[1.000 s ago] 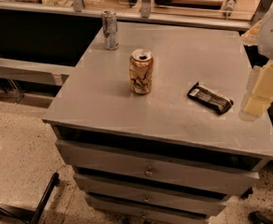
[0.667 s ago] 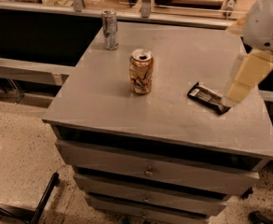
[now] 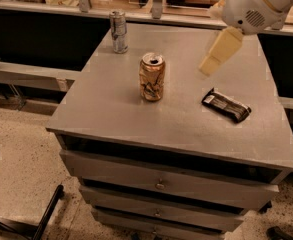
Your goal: Knock orange can over
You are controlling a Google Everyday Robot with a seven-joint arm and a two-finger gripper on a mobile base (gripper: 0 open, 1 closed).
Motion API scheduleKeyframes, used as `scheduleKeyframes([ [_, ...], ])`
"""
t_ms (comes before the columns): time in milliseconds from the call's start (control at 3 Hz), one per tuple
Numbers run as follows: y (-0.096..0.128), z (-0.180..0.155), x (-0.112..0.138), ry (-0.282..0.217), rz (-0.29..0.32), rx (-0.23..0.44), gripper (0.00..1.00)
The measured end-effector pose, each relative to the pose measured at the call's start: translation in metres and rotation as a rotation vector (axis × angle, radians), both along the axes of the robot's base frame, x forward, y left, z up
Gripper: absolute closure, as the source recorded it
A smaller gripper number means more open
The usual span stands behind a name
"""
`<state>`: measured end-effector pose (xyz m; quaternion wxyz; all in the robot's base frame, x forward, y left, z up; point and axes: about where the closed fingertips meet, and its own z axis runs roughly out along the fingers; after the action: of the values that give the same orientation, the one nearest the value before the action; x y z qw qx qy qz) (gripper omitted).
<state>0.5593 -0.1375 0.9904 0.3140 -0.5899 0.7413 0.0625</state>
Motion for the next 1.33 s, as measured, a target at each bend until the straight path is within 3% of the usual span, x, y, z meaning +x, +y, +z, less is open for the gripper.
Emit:
scheduleKeyframes([
  [333, 0.038, -0.01, 0.027, -0.018, 0.046, 0.217, 0.0],
  [667, 0.093, -0.002, 0.036, -0.069, 0.093, 0.406, 0.0],
  [1000, 0.108, 0.009, 0.042, -0.106, 0.088, 0.446, 0.0],
  [1333, 0.107, 0.008, 0.042, -0.104, 0.089, 0.444, 0.0],
])
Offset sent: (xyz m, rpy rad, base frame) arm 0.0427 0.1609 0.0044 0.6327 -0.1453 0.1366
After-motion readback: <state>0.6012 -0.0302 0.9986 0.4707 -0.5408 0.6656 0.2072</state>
